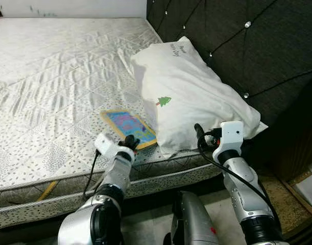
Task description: Clean up the room
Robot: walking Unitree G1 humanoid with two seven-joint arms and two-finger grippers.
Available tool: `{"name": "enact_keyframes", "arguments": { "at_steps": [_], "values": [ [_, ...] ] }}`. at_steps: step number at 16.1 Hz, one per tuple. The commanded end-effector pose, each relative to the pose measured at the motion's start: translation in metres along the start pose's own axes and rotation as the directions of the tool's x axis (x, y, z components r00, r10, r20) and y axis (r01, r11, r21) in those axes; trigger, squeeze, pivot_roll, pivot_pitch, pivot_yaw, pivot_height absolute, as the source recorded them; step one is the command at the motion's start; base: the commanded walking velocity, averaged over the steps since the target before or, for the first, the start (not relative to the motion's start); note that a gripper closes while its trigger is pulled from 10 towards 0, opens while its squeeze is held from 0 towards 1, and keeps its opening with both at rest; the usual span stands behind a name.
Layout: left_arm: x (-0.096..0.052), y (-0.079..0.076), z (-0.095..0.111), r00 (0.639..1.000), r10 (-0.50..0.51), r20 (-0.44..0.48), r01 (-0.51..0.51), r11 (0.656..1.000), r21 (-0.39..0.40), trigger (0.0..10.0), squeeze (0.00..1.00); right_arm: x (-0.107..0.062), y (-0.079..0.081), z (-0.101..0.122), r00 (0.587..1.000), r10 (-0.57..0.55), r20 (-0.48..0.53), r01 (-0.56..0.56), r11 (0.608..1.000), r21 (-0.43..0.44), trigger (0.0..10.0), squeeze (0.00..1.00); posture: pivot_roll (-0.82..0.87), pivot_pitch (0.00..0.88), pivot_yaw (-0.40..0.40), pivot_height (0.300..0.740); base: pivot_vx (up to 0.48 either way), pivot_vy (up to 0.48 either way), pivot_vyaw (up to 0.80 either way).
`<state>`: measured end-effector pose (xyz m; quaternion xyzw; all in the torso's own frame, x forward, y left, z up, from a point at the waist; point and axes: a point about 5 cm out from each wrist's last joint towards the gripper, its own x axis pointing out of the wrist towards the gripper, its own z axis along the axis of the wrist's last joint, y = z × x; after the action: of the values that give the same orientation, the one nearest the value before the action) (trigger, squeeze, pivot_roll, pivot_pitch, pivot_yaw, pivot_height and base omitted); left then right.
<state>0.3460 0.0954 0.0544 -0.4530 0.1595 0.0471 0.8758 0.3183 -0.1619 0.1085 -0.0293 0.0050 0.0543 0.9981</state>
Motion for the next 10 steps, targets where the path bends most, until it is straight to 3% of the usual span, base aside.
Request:
{"name": "enact_keyframes", "arguments": {
  "at_steps": [1, 2, 3, 4, 6, 10],
  "values": [
    [-0.001, -0.001, -0.013, 0.997, 0.049, -0.059, -0.044, 0.996, 0.083, 10.0, 0.0, 0.001, -0.002, 0.005, 1.0, -0.011, 0.019, 0.012, 1.0, -0.005, 10.0, 0.0, -0.15, 0.032, -0.061, 0.523, 0.0, 0.0, 0.0],
    [-0.002, 0.001, -0.013, 0.997, 0.058, -0.054, -0.054, 0.995, 0.082, 10.0, 0.0, 0.002, -0.002, 0.005, 1.0, -0.012, 0.019, 0.012, 1.0, -0.004, 10.0, 0.0, -0.15, 0.03, -0.06, 0.523, 0.0, 0.0, 0.0],
    [-0.002, 0.004, -0.013, 0.994, 0.081, -0.07, -0.073, 0.991, 0.11, 10.0, 0.91, 0.002, -0.002, 0.005, 1.0, -0.012, 0.02, 0.012, 1.0, -0.005, 10.0, 0.0, -0.15, 0.027, -0.06, 0.523, 0.0, 0.0, 0.0],
    [-0.003, 0.007, -0.016, 0.99, 0.107, -0.089, -0.094, 0.986, 0.138, 10.0, 1.0, 0.002, -0.002, 0.005, 1.0, -0.013, 0.02, 0.013, 1.0, -0.006, 10.0, 0.0, -0.15, 0.025, -0.058, 0.523, 0.0, 0.0, 0.0],
    [-0.007, 0.018, -0.024, 0.973, 0.181, -0.141, -0.145, 0.962, 0.231, 10.0, 1.0, 0.002, -0.003, 0.005, 1.0, -0.015, 0.021, 0.015, 1.0, -0.009, 10.0, 0.0, -0.15, 0.022, -0.058, 0.523, 0.0, 0.0, 0.0],
    [-0.012, 0.026, -0.038, 0.946, 0.238, -0.219, -0.166, 0.939, 0.303, 10.0, 1.0, 0.002, -0.004, 0.005, 1.0, -0.018, 0.021, 0.018, 1.0, -0.016, 10.0, 0.0, -0.15, 0.02, -0.061, 0.523, 0.0, 0.0, 0.0]
  ]
}}
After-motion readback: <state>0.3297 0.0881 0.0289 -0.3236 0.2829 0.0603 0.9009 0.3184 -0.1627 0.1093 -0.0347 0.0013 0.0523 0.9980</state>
